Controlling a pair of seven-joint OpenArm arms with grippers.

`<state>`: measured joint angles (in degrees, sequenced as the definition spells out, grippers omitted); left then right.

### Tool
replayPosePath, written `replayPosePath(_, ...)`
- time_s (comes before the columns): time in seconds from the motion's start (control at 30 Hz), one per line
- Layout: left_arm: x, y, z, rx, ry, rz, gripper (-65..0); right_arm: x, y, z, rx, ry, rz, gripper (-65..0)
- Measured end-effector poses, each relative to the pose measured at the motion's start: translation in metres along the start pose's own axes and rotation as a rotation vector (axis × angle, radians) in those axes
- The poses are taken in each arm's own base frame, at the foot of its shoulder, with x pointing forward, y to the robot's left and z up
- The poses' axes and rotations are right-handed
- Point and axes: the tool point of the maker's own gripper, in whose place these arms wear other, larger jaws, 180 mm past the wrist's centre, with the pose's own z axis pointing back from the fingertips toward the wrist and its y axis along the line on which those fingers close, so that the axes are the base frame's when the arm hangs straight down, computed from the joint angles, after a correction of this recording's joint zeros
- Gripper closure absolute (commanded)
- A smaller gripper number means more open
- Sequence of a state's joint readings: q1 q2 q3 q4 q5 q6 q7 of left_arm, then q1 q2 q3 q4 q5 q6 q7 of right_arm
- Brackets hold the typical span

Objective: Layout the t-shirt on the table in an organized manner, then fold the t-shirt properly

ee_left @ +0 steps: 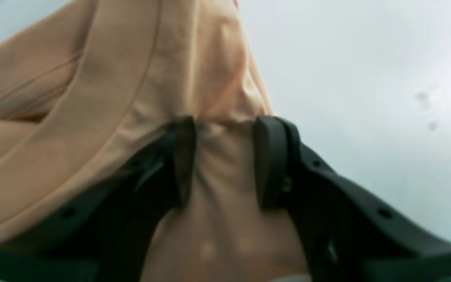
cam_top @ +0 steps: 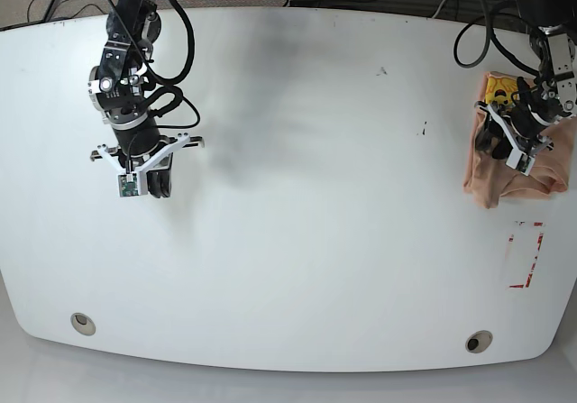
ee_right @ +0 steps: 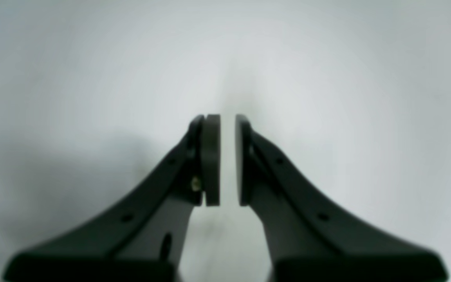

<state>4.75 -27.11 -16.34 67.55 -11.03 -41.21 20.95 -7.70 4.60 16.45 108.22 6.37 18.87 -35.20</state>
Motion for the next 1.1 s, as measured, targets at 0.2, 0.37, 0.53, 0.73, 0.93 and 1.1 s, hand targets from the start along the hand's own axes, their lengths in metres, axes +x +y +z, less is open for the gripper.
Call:
replayPosePath(0.2,-0.01,0.021,0.009,0.038,0.032,0.011,-23.9,-0.001,0.0,0.0,0.0,0.002,-0.001,-5.9)
replayPosePath(0.37,-0.014,0.031,0.015,0.054,0.053,0.003,-23.9,-0.008,0.001,0.003,0.002,0.019,0.0,-5.9)
replayPosePath(0.53,-0.017,0.042,0.022,0.073,0.083,-0.024,-23.9,-0.009,0.001,0.006,0.001,0.019,0.003,-5.9)
replayPosePath(0.73,-0.024,0.056,0.03,0.111,0.142,-0.052,-23.9,-0.015,0.008,0.009,0.032,0.033,0.024,-5.9)
replayPosePath(0.93,-0.01,0.052,0.032,0.136,0.184,-0.148,-23.9,-0.015,0.018,0.009,0.083,0.032,0.057,-5.9)
replayPosePath(1.1,0.006,0.039,0.036,0.147,0.204,-0.23,-23.9,-0.015,0.016,0.009,0.082,0.033,0.064,-5.9)
